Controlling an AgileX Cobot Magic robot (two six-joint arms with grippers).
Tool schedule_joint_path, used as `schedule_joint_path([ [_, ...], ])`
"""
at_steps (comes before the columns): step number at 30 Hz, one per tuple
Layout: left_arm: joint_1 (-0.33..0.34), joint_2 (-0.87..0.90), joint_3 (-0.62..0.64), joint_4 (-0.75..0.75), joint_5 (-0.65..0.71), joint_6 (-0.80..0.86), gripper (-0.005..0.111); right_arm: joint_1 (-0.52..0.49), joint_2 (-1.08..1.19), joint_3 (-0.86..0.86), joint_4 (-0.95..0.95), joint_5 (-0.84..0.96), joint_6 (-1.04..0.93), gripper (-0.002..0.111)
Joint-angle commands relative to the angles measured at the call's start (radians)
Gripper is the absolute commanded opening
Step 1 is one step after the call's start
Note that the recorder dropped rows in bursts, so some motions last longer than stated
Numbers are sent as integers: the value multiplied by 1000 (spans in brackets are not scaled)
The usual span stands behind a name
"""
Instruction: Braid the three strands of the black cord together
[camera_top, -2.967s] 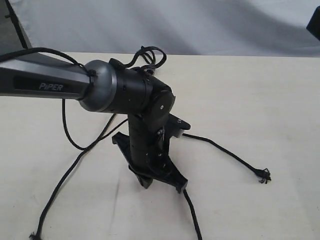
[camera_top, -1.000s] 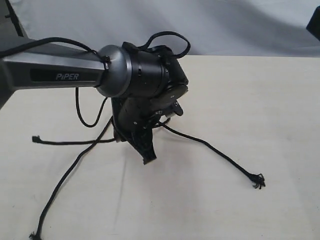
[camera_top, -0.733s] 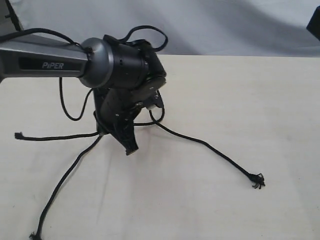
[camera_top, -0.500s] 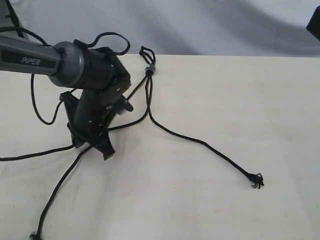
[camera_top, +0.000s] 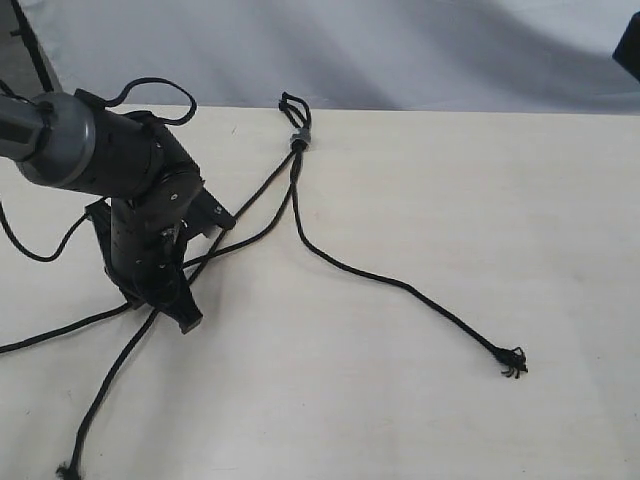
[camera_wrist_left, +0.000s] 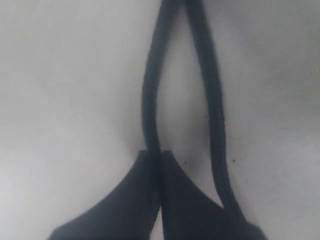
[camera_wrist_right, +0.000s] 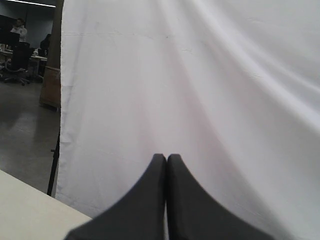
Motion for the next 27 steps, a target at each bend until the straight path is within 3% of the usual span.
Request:
schedule_joint_path([
  [1, -1, 64, 64, -202, 22, 29, 0, -4, 2, 3, 0, -9, -5, 0],
  [6, -1, 25, 64, -383, 27, 164, 0, -4, 2, 3, 0, -9, -5, 0],
  [10, -3, -22, 64, -615, 27, 347, 0, -4, 2, 3, 0, -9, -5, 0],
  [12, -15, -34, 64, -812, 27, 467, 0, -4, 2, 3, 0, -12, -5, 0],
  [14, -56, -42, 64, -1035, 42, 709, 0, -4, 2, 3, 0, -14, -5, 0],
  [16, -97, -49, 60, -1117, 58, 835, 0, -4, 2, 3, 0, -14, -5, 0],
  [20, -128, -81, 59, -927, 27, 670, 0, -4, 2, 3, 0, -12, -5, 0],
  [24, -101, -111, 59, -642, 23, 412, 0, -4, 2, 3, 0, -12, -5, 0],
  [27, -74, -120, 61, -582, 40, 356, 0, -4, 2, 3, 0, -12, -5, 0],
])
